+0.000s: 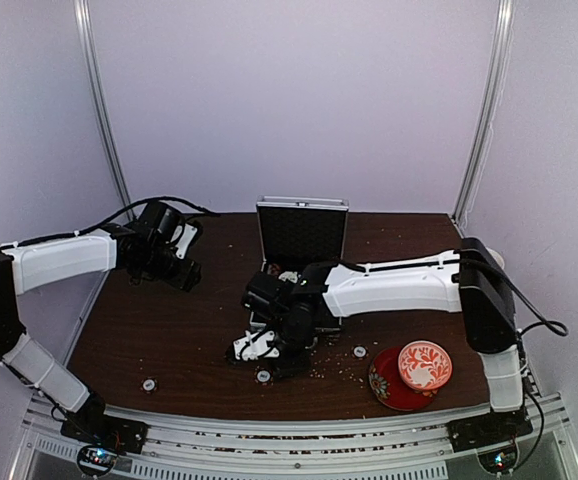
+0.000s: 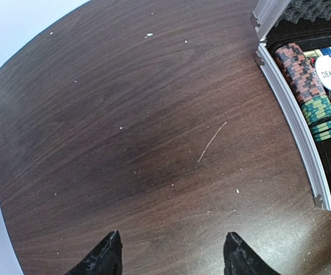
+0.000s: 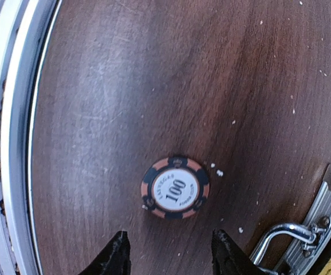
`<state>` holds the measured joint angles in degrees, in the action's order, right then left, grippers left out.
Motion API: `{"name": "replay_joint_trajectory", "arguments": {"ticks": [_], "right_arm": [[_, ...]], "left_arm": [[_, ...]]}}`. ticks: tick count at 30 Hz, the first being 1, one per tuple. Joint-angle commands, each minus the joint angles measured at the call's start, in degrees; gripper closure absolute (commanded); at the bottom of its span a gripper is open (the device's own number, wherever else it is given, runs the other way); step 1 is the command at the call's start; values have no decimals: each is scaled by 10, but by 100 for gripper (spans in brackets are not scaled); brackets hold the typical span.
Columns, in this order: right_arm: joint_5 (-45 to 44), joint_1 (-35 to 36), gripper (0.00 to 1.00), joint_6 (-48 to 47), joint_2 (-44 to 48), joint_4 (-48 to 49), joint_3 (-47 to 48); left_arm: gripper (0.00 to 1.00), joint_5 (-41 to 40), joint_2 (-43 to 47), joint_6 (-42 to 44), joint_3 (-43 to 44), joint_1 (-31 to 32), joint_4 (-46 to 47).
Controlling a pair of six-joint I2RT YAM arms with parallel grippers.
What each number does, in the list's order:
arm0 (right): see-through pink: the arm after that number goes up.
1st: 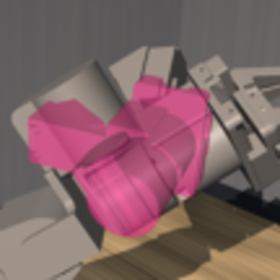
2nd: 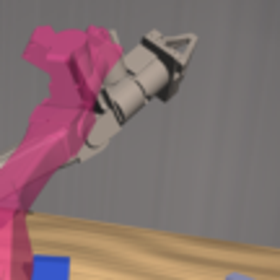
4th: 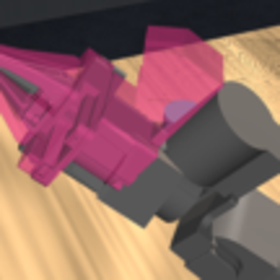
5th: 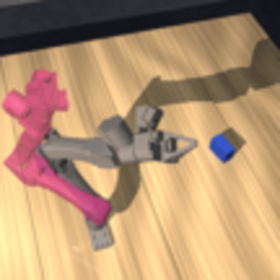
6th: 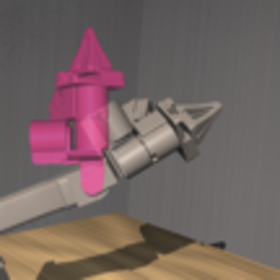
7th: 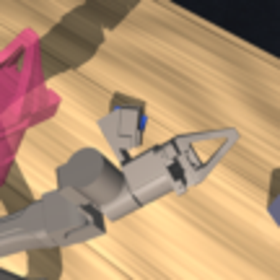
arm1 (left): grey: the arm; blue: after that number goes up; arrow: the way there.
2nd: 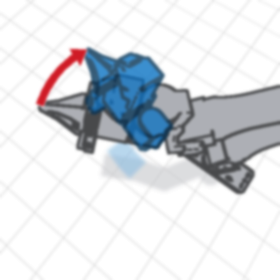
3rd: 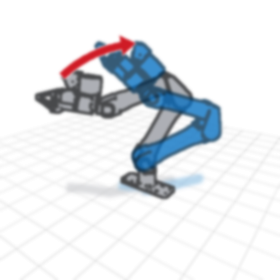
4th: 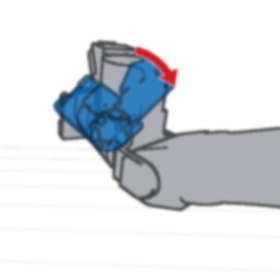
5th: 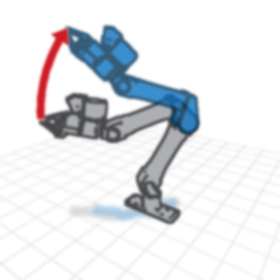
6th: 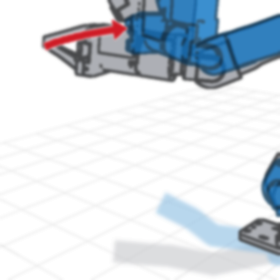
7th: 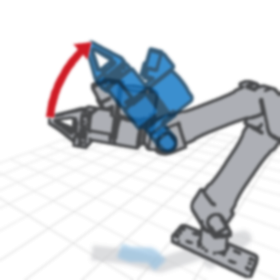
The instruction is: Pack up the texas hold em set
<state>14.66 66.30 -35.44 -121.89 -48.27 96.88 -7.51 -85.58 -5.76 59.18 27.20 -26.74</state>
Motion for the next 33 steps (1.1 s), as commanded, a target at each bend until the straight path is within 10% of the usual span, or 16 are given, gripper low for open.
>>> {"name": "replay_joint_trajectory", "arguments": {"ticks": [1, 33], "right_arm": [[-29, 12, 50, 30, -54, -55, 80], [21, 16, 51, 73, -146, -78, 146]], "left_arm": [[39, 7, 18, 14, 3, -4, 21], [41, 32, 10, 20, 1, -4, 19]]}}
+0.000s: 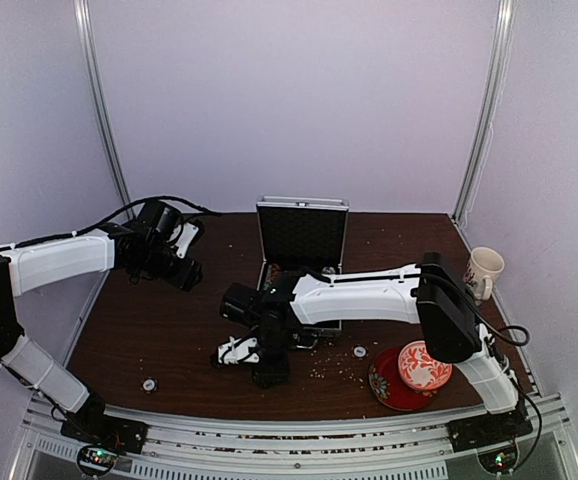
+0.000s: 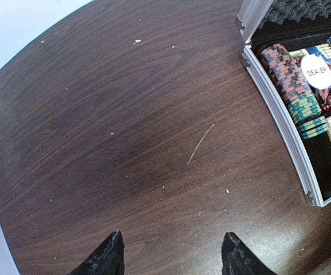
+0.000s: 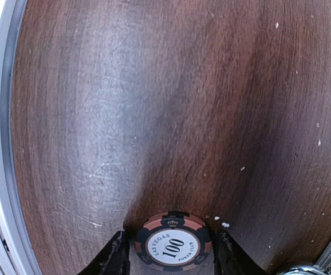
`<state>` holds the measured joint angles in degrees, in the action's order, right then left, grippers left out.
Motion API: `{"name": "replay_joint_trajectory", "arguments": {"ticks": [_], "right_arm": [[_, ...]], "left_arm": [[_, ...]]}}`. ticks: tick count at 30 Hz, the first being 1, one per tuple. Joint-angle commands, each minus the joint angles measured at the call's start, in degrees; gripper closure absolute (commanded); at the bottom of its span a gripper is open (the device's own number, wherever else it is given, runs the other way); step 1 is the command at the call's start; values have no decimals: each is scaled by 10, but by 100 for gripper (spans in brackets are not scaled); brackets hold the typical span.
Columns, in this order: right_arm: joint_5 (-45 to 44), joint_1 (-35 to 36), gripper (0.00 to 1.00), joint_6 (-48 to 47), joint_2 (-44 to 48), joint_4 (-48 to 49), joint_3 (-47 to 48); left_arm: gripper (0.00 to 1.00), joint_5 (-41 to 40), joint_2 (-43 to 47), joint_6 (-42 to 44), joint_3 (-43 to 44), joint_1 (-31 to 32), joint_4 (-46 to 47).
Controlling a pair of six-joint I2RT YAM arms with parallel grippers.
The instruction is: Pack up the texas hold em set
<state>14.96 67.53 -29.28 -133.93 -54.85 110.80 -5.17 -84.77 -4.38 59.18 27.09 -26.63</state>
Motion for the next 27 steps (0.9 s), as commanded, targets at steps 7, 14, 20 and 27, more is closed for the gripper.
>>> {"name": "replay_joint_trajectory", "arguments": {"ticks": [7, 14, 20, 27], "right_arm": [[4, 4, 56, 12, -20, -21, 3], [-7, 2, 67, 12, 13, -30, -15], [-3, -12, 69, 13, 127, -4, -133], [-9, -92, 69, 15, 267, 14, -286]], "left_arm": [[42, 11, -1, 7, 1, -3, 16], [42, 7, -9, 9, 2, -3, 12], [42, -4, -14, 11, 4, -3, 6], [42, -20, -31, 4, 5, -4, 1]]}}
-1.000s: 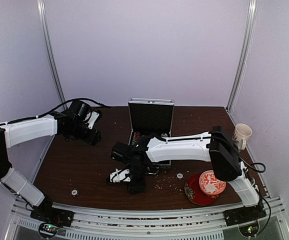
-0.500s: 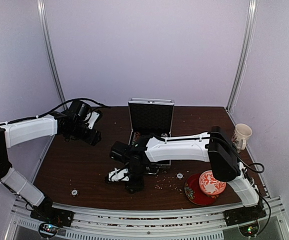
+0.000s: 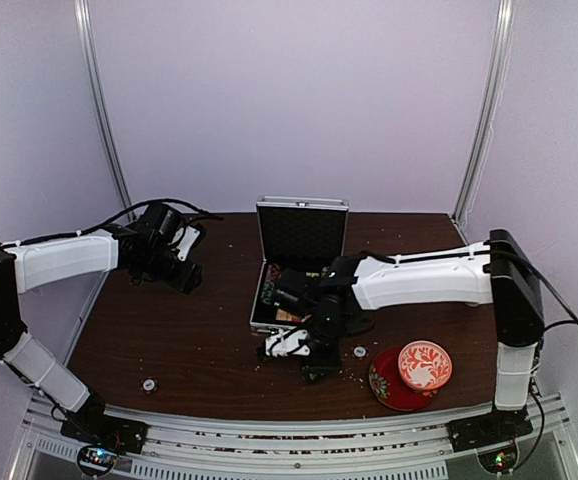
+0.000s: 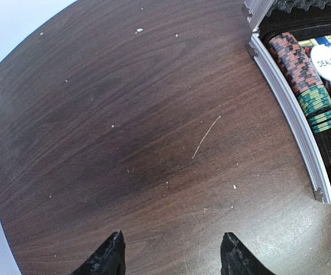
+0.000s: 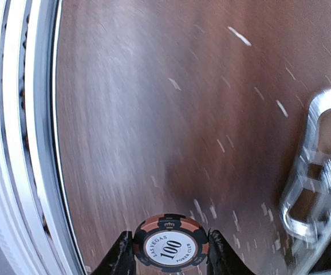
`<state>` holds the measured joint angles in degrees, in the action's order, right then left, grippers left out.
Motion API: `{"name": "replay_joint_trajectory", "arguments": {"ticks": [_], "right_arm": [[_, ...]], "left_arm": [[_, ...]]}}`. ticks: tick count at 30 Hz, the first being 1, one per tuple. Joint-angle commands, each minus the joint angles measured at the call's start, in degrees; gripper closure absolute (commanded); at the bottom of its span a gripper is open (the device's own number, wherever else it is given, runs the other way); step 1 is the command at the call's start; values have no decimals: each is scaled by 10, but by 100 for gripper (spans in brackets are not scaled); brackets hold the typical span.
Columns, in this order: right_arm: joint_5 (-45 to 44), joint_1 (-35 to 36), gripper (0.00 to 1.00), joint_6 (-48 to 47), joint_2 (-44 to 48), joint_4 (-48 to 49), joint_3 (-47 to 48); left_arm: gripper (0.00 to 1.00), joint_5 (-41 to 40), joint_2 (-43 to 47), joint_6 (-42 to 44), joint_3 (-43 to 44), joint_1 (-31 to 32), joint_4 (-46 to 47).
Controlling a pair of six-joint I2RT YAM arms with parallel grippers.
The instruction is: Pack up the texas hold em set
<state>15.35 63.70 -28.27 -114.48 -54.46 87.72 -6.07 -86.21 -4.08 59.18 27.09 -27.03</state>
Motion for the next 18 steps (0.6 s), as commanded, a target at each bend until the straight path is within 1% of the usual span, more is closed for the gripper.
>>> {"name": "replay_joint_trajectory", "arguments": {"ticks": [1, 4, 8, 11, 18], "right_arm": [[-14, -71, 69, 6, 83, 11, -70], [-13, -121, 69, 5, 106, 15, -109], [-13, -169, 69, 15, 131, 49, -150], [-16, -183, 68, 18, 133, 65, -166], [-21, -191, 68, 14, 113, 90, -183]], "left_arm": [[42, -10, -19, 1, 5, -5, 5], [42, -7, -26, 2, 6, -6, 4], [43, -10, -28, 3, 7, -6, 2], [43, -12, -28, 4, 6, -6, 2], [43, -15, -32, 8, 8, -6, 0]]}}
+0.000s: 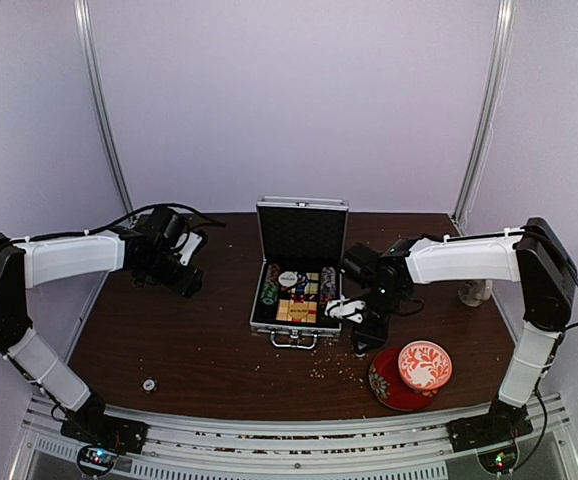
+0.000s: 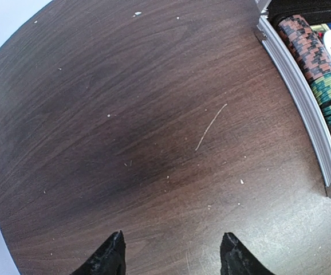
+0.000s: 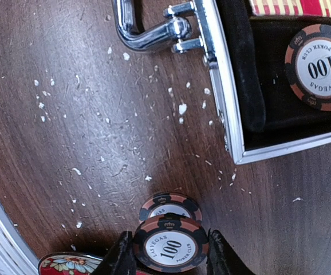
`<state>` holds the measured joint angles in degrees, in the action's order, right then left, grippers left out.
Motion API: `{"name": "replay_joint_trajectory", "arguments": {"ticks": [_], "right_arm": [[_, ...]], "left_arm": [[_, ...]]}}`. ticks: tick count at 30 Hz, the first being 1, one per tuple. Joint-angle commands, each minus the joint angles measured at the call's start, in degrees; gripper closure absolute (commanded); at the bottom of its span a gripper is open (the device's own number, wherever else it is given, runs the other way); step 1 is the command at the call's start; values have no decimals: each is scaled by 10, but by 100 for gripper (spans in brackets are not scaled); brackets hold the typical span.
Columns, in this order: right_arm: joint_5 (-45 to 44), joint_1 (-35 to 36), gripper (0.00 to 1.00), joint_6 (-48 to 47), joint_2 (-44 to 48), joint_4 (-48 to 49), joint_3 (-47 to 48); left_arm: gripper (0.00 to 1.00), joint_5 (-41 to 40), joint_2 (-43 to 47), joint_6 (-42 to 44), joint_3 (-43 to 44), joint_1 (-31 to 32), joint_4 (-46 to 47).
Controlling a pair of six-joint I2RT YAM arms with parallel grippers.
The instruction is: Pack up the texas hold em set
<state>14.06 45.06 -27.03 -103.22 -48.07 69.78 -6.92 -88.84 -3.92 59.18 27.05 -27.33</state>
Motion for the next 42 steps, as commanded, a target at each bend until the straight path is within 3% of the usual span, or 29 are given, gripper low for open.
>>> {"name": "replay_joint_trajectory", "arguments": {"ticks": [1, 24, 35, 42], "right_arm": [[-8, -4, 67, 1, -3, 27, -4], [-25, -4, 64, 4, -22, 31, -22], [-16, -4, 45, 5, -19, 33, -27], [-32, -5, 42, 12, -17, 34, -35]], "left_arm": [[43, -8, -5, 7, 8, -5, 2], [43, -2, -3, 12, 9, -5, 0], [43, 2, -5, 12, 9, -5, 0], [43, 3, -7, 12, 9, -6, -1]]}}
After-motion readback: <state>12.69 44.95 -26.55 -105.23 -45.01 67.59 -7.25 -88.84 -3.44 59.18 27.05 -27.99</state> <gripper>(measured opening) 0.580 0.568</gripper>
